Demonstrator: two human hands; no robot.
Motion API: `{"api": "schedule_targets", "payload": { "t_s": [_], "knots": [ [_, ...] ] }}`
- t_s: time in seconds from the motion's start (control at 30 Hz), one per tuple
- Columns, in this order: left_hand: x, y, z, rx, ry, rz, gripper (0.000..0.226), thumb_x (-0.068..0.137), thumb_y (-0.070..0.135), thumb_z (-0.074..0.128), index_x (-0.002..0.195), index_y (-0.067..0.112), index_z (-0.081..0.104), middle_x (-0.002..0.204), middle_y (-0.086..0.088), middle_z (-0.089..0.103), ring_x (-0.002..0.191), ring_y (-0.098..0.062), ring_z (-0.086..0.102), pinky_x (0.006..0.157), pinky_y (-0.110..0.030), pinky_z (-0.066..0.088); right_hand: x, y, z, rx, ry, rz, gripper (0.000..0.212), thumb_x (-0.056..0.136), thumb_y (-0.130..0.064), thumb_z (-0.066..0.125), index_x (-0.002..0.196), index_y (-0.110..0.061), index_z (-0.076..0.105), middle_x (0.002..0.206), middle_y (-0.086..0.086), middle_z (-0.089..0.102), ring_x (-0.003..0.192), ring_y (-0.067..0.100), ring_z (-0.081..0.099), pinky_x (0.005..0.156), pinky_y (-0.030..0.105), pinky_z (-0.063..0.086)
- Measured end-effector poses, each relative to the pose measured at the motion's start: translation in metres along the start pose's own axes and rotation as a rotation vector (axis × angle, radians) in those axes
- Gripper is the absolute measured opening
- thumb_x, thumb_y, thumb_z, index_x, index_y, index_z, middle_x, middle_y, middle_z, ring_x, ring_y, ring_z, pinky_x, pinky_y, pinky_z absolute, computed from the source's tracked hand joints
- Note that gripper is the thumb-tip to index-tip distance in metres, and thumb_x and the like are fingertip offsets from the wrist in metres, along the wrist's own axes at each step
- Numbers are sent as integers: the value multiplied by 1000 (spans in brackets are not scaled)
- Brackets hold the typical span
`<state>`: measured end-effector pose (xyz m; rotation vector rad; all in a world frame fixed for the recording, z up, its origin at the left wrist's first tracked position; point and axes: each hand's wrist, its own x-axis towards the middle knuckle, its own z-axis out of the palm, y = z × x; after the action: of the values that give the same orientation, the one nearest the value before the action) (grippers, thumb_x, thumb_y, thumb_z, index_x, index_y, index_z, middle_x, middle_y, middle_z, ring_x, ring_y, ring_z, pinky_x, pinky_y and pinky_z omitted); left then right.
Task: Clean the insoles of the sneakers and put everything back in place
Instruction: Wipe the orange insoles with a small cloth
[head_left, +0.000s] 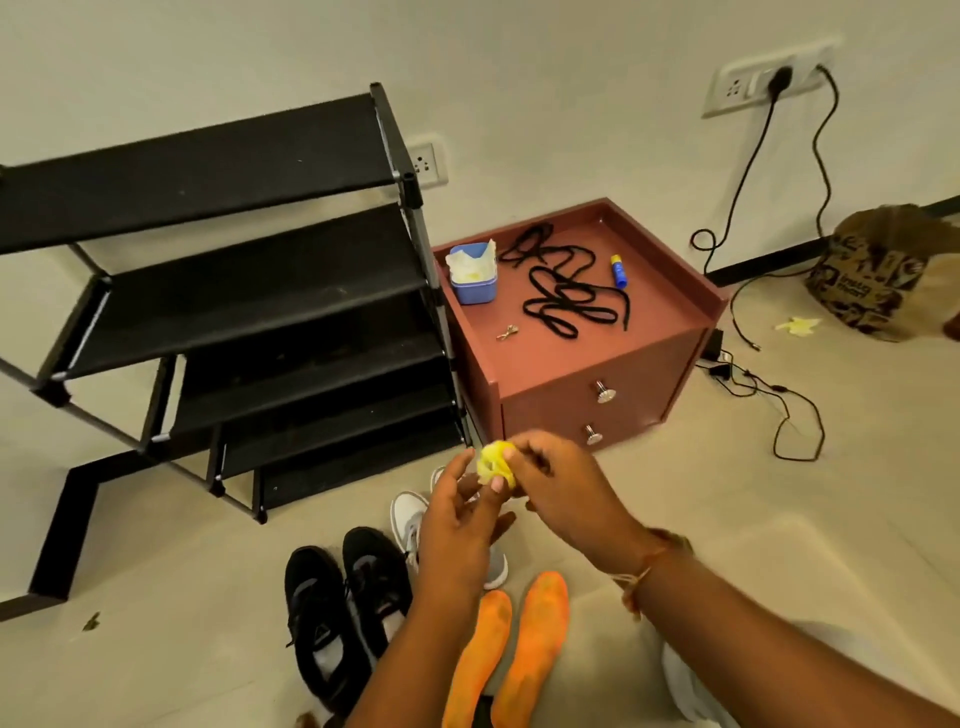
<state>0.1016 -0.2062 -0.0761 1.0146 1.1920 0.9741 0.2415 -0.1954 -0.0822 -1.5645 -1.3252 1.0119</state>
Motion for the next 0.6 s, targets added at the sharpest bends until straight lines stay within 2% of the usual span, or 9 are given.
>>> {"api": "schedule_targets", "payload": {
  "t_s": [0.17,0.23,0.33,0.4,0.47,0.6],
  "knots": [
    [-34,-34,3,-77,-27,-110,25,96,13,61,120,7,67,109,-12,75,100,-25,73,81,-27,59,-46,36,10,-14,-67,174,13,99,-31,56,110,-30,63,95,-3,72,84,13,69,71,33,59],
    [-38,-50,1,-16,24,-137,18,97,12,62,110,4,70,100,-14,76,91,-26,72,75,-27,58,-52,43,9,67,-138,220,14,101,-27,53,111,-26,64,99,2,71,87,17,71,67,26,57],
    [-40,-69,-4,105,104,-163,14,94,15,69,97,1,70,79,-10,72,70,-16,62,63,-27,51,-58,48,7,256,-279,342,24,102,-29,55,113,-12,67,105,10,72,92,20,72,70,23,58],
    [-37,-77,-7,131,123,-189,12,93,14,71,91,2,68,74,-9,67,69,-18,58,64,-31,50,-57,54,5,242,-362,355,26,96,-27,66,113,-7,67,101,8,71,88,15,69,73,24,58],
    [-32,-88,-10,116,95,-227,14,95,13,68,93,0,67,79,-14,66,75,-24,59,72,-39,52,-51,64,7,134,-395,322,26,91,-25,73,107,-5,69,94,9,71,81,12,66,74,31,57],
    [-17,-116,-18,34,86,-344,23,100,19,62,102,-3,67,97,-24,70,86,-29,66,88,-46,56,-38,83,16,-20,-347,352,14,92,-18,71,94,-5,68,83,15,71,72,21,63,72,43,57]
  ]
}}
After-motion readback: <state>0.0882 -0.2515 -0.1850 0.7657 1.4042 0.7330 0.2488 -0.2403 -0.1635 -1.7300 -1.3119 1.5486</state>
